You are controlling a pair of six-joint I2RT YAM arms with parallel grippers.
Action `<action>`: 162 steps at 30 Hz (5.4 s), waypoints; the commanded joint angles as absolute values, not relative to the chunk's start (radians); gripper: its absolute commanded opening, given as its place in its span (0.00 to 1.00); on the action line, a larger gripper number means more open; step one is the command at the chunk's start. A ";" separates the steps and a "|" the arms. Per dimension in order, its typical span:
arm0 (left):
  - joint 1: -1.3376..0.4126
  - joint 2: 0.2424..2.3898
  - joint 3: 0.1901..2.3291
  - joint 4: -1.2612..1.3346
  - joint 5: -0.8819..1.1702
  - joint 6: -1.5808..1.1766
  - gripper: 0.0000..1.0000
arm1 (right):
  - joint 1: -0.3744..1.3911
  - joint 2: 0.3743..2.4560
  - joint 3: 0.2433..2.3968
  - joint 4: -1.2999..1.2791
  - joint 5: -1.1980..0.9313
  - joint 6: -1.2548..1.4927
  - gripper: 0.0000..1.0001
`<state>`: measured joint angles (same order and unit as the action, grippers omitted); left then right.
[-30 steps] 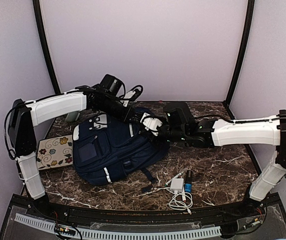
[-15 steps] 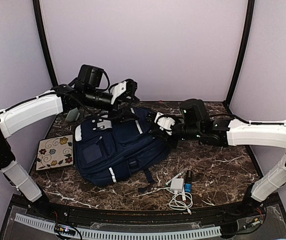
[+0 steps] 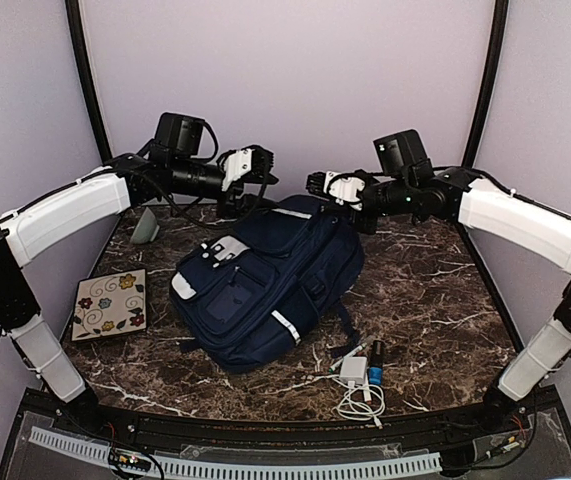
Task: Pack the student bag
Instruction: Hold the upper front pocket of the student bag, then unzip the upper front pocket of the student bag, then pick up the upper front pocket of the student bag, then pick up the pen from the center of the board.
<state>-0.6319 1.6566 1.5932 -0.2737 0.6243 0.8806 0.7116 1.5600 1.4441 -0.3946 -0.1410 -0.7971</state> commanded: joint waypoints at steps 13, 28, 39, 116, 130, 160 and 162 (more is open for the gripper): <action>-0.577 1.891 1.867 -0.496 0.817 1.042 0.86 | 0.828 1.522 1.494 -0.233 -0.354 -1.087 0.00; -0.692 2.047 1.918 -0.847 0.877 1.339 0.87 | 0.882 1.472 1.279 -0.149 -0.329 -0.994 0.00; -0.764 2.056 1.846 -0.830 0.887 1.364 0.45 | 0.882 1.411 1.162 -0.067 -0.291 -0.936 0.00; -0.800 1.255 1.033 -0.025 0.304 0.873 0.00 | 0.829 1.313 1.118 -0.595 0.193 0.649 0.64; -0.802 1.030 0.830 0.070 0.379 0.791 0.00 | 1.198 1.455 1.024 -0.792 0.410 1.100 0.69; -0.802 0.977 0.772 0.119 0.431 0.778 0.00 | 1.058 1.544 0.736 -0.577 0.339 1.079 0.40; -0.802 0.977 0.771 0.120 0.435 0.778 0.00 | 1.058 1.550 0.760 -0.627 0.363 1.068 0.32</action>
